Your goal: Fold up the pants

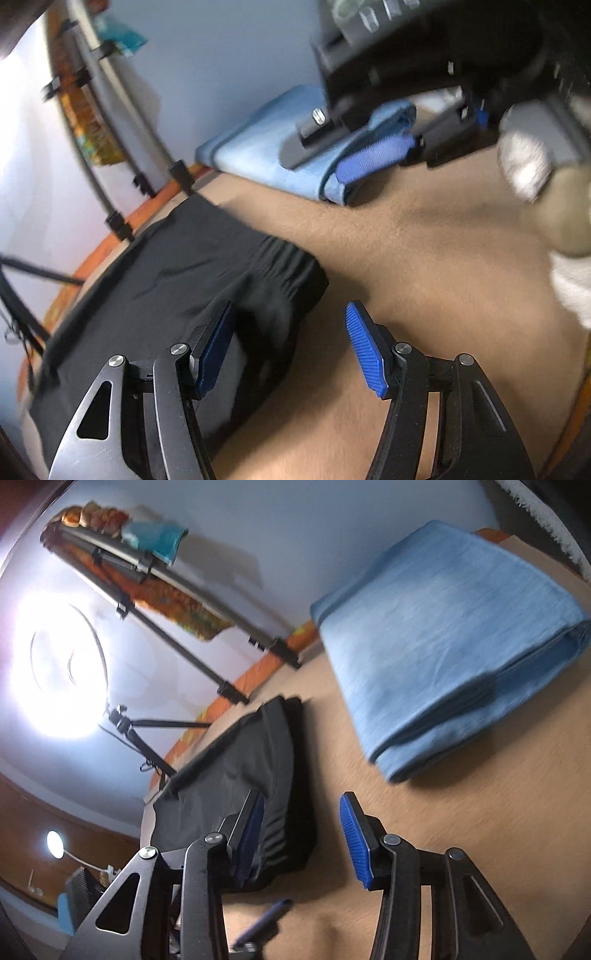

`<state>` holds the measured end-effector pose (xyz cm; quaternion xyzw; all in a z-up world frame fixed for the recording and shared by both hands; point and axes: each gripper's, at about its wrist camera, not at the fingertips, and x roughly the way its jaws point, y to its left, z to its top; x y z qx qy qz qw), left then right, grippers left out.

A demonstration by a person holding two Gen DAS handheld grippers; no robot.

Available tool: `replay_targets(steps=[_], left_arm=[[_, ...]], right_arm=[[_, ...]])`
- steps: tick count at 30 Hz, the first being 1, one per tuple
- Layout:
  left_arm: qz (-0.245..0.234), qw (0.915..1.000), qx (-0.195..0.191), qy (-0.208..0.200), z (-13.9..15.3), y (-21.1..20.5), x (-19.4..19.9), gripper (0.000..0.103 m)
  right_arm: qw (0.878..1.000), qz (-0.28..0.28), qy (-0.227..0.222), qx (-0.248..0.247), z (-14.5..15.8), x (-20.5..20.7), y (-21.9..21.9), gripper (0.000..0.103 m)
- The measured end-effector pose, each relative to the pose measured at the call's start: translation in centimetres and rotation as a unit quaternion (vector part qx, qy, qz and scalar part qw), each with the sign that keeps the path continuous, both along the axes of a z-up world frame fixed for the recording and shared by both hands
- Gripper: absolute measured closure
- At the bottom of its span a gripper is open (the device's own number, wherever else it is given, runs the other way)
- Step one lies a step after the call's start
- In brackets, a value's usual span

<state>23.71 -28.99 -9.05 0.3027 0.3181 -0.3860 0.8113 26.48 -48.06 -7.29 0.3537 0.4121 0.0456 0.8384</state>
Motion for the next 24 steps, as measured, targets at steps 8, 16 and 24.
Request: replay_targets(steps=[8, 16, 24], left_arm=[[0.021, 0.9989, -0.015, 0.038, -1.3, -0.3, 2.6, 0.068], [0.062, 0.9870, -0.136, 0.060, 2.1, 3.0, 3.4, 0.089], [0.061, 0.9846, -0.156, 0.050, 3.4, 4.2, 3.4, 0.089]], right_arm=[[1.000, 0.001, -0.001, 0.027, -0.3, 0.7, -1.1, 0.047], [1.000, 0.007, 0.007, 0.004, -0.2, 3.7, -0.5, 0.029], [0.997, 0.044, 0.034, 0.046, -2.6, 7.8, 1.8, 0.026]])
